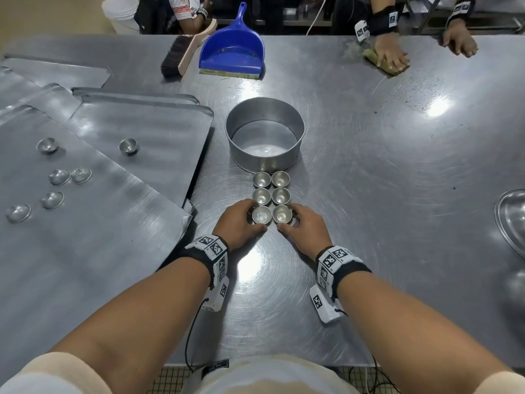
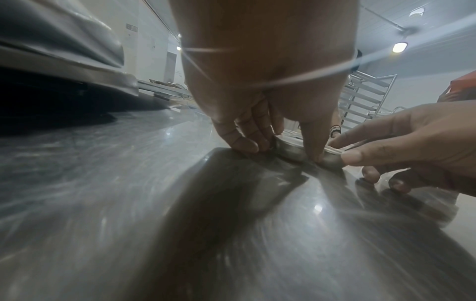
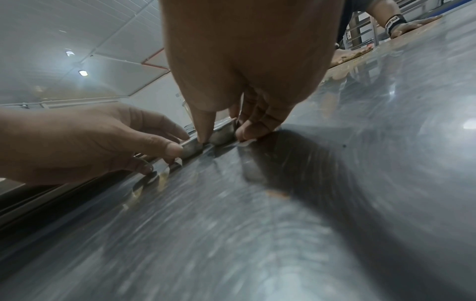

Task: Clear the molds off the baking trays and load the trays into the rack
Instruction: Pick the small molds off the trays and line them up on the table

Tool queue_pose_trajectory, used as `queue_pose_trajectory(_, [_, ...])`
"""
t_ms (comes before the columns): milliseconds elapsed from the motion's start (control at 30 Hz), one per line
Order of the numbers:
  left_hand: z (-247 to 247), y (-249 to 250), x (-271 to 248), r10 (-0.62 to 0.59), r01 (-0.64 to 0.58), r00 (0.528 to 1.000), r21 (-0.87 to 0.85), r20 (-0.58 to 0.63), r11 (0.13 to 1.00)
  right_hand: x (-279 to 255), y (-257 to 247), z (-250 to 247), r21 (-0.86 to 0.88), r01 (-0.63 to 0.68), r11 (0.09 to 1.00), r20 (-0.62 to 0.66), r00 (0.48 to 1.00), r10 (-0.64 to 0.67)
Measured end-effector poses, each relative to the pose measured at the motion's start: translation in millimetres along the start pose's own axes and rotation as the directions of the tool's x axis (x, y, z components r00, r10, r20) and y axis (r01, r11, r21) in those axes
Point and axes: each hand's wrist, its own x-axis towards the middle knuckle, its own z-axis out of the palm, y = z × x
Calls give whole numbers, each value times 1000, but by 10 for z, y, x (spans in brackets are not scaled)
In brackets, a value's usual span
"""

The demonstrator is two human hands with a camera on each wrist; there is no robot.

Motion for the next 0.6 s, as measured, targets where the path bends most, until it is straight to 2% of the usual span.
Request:
queue_pose_trajectory(233, [-52,34,-42,-6,6,1000,5,0,1000,-18,-38,-89,-9,-12,1000,33,999,13])
queue_pose_trajectory(400, [-199,114,-126,-19,23,998,56,-60,998,-32,-159,-274,-83,4,997,27,1000,-2])
queue_pose_trajectory(600, [-573,270,-442,-35,62,983,147,-180,987,67,-643,-442,-127,155,980,48,987,-150])
